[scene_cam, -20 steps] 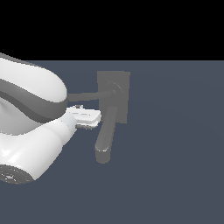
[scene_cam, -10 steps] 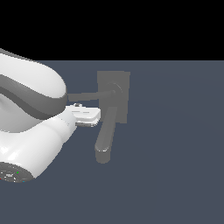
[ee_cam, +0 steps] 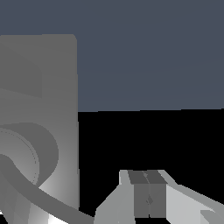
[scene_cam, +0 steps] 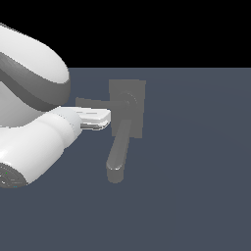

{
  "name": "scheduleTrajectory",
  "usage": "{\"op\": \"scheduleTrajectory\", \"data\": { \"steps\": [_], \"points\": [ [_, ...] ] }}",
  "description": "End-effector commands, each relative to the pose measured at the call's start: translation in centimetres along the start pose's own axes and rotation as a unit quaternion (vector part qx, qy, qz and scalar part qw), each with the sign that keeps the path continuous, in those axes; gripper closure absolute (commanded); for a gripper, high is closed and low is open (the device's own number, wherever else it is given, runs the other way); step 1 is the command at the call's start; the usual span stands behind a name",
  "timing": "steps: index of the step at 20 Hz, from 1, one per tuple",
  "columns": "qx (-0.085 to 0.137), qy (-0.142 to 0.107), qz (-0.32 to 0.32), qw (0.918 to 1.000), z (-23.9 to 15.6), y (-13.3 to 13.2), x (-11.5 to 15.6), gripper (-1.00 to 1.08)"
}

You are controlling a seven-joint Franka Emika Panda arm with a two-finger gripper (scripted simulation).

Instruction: Turn on the faucet by rotating a designated handle.

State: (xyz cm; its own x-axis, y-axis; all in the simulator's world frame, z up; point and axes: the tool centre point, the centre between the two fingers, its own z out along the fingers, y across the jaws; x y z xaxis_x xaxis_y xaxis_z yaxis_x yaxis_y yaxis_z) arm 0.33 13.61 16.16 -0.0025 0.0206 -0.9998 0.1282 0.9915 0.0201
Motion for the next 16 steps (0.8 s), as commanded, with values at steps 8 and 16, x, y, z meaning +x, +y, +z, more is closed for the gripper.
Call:
{"op": "scheduleTrajectory", "data": {
  "steps": [8, 16],
  "points": [
    [0.0, 0.001, 0.0, 1.0, 0.0, -0.2, -2.5, 1.08],
    [0.0, -0.001, 0.001, 1.0, 0.0, -1.1, -5.4, 1.08]
  ]
}}
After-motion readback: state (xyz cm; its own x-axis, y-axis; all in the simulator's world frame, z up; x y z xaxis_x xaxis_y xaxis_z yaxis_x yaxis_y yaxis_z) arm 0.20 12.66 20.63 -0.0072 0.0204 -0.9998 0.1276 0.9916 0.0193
